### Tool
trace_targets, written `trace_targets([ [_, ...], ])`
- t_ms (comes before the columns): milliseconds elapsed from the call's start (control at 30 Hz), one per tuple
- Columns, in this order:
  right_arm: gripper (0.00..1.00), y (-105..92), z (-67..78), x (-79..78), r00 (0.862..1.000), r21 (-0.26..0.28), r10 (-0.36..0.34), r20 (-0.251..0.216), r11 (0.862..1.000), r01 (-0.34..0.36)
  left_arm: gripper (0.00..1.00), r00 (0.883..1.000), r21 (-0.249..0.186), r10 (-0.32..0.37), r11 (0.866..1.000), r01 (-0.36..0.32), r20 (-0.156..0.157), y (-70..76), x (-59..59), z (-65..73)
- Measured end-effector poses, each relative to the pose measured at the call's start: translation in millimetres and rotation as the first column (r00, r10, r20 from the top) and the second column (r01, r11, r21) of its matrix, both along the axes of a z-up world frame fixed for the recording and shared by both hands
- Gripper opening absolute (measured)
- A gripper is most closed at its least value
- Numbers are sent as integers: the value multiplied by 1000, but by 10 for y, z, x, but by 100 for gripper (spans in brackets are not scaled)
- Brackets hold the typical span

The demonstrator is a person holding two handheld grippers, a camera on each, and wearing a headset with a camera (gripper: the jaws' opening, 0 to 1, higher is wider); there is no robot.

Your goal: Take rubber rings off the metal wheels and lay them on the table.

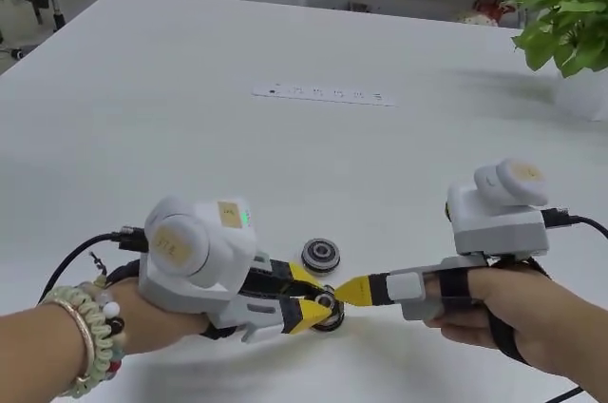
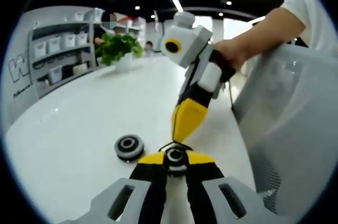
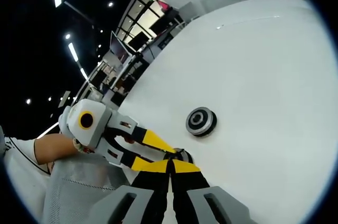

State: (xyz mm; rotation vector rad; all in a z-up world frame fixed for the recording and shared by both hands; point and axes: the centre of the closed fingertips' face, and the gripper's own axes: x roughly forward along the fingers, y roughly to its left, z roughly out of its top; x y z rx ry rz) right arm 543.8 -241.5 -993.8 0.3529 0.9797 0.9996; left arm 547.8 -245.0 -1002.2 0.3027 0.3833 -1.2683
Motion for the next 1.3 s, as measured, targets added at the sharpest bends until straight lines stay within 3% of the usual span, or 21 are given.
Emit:
trace_targets([
  [100, 0, 23, 41, 10, 1000, 24, -2, 6, 1000, 2, 13, 1000, 0, -1, 1000, 1, 0, -2, 0, -1],
  [167, 0, 76, 179, 75, 999, 98, -37, 11, 995, 36, 13, 1000, 1, -1, 1000, 1, 1, -3, 1, -1],
  [200, 0, 53, 136, 27, 1000, 52, -12, 4, 999, 12, 13, 1000, 0, 1, 1000, -1, 0, -3, 3, -2],
  [233, 0, 24, 95, 44, 999, 21, -6, 33, 1000, 5, 13, 1000, 0, 0, 1000, 0, 1, -4, 3, -2],
  [500, 0, -35, 22, 69, 999, -8, -31, 7, 999, 31, 14, 1000, -3, 10, 1000, -10, -5, -6, 1, 1],
  [600, 0, -35, 6, 63, 1000, -15, -30, 3, 999, 30, 14, 999, 18, -6, 1000, 5, 38, -15, -6, -3],
  [800, 0, -46, -33, 67, 999, -36, -35, -1, 999, 35, 14, 1000, 36, 9, 999, -8, -1, -25, 11, 18],
  [833, 0, -53, -39, 72, 999, -38, -38, 0, 999, 38, 15, 1000, 47, -1, 999, 1, 3, -18, 0, 20],
  [900, 0, -66, -42, 78, 999, -40, -42, -1, 998, 41, 15, 999, 64, -22, 998, 19, 40, -2, -2, 55],
  [1033, 0, -83, -14, 115, 998, -29, -62, 1, 998, 62, 23, 999, 35, -14, 999, 13, 37, 9, 12, 170],
  [1133, 0, -96, -14, 138, 998, -30, -68, 5, 997, 69, 30, 996, 46, -30, 999, 26, 84, 20, 19, 254],
  [1300, 0, -107, -15, 154, 997, -32, -71, 9, 997, 72, 39, 994, 43, -48, 998, 45, 94, 52, -10, 361],
])
